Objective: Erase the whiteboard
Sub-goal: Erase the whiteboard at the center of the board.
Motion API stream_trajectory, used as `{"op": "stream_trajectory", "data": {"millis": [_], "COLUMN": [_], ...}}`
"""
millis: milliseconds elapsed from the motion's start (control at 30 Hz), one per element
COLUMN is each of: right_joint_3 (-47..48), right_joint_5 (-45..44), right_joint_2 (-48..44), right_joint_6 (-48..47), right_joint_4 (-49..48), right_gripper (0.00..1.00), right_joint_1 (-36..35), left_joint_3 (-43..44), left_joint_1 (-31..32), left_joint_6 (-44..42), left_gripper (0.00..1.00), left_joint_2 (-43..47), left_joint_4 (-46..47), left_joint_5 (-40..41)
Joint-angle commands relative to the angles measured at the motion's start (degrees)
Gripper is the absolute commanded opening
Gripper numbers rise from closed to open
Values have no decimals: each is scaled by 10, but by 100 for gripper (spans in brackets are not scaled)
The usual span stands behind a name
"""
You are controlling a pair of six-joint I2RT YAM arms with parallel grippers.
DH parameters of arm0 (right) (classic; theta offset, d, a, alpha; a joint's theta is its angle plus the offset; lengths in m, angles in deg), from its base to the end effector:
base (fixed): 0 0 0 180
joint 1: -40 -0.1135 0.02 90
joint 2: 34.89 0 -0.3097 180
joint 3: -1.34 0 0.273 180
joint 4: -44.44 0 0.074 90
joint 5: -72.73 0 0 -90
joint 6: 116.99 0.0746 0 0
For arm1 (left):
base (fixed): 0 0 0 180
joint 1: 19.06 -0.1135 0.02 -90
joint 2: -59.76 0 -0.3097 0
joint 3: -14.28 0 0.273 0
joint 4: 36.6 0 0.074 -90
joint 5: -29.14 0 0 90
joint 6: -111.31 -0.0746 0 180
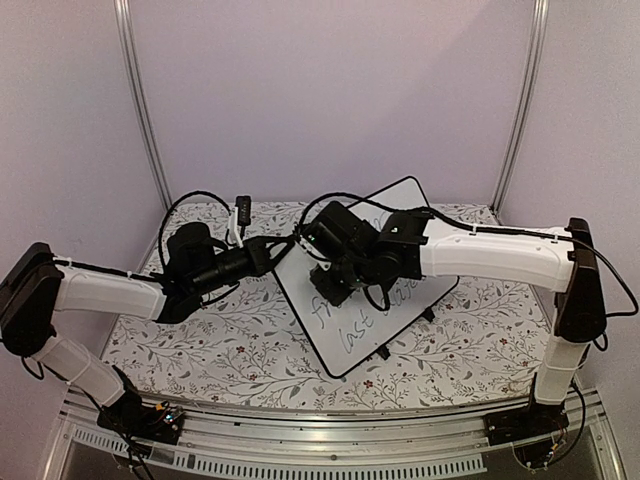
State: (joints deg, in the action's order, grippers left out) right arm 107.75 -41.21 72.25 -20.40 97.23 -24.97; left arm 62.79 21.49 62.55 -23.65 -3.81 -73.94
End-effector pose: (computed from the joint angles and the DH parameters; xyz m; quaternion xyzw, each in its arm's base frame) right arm 0.2258 0.4119 0.2916 -0.3965 0.8428 0.0192 0.3636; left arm 0.2587 -0.2436 0.2596 0.0747 0.7158 -0.5134 0.4675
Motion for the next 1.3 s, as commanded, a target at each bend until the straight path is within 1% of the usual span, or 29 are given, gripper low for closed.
{"op": "stream_trajectory", "data": {"millis": [0, 233, 367, 600, 800, 933, 1067, 1267], "right_joint_3": [48, 123, 145, 107, 42, 14, 27, 91], "right_joint_5": [14, -3, -9, 10, 15, 21, 17, -1], "right_joint_2": [20, 57, 71, 68, 41, 24, 28, 57], "right_joint_6": [-18, -39, -45, -19, 9, 21, 16, -2], "right_joint_4": [6, 23, 36, 63, 58, 42, 37, 43], "right_gripper": [29, 29, 30, 29, 29, 29, 29, 29], "right_joint_1": [7, 7, 7, 7, 7, 7, 8, 7], "left_joint_3": [-6, -5, -5, -6, -6, -5, -6, -6], "left_joint_1": [10, 9, 9, 10, 9, 9, 10, 10], "left_joint_6": [-25, -25, -25, -25, -25, -25, -26, -27], "left_gripper": [0, 0, 0, 0, 0, 0, 0, 0], "left_joint_2": [-11, -10, -12, -12, -12, -14, -15, -14], "left_joint_4": [21, 23, 23, 24, 24, 26, 26, 27], "left_joint_5": [-32, -35, -35, -34, -34, -36, -38, -39]}}
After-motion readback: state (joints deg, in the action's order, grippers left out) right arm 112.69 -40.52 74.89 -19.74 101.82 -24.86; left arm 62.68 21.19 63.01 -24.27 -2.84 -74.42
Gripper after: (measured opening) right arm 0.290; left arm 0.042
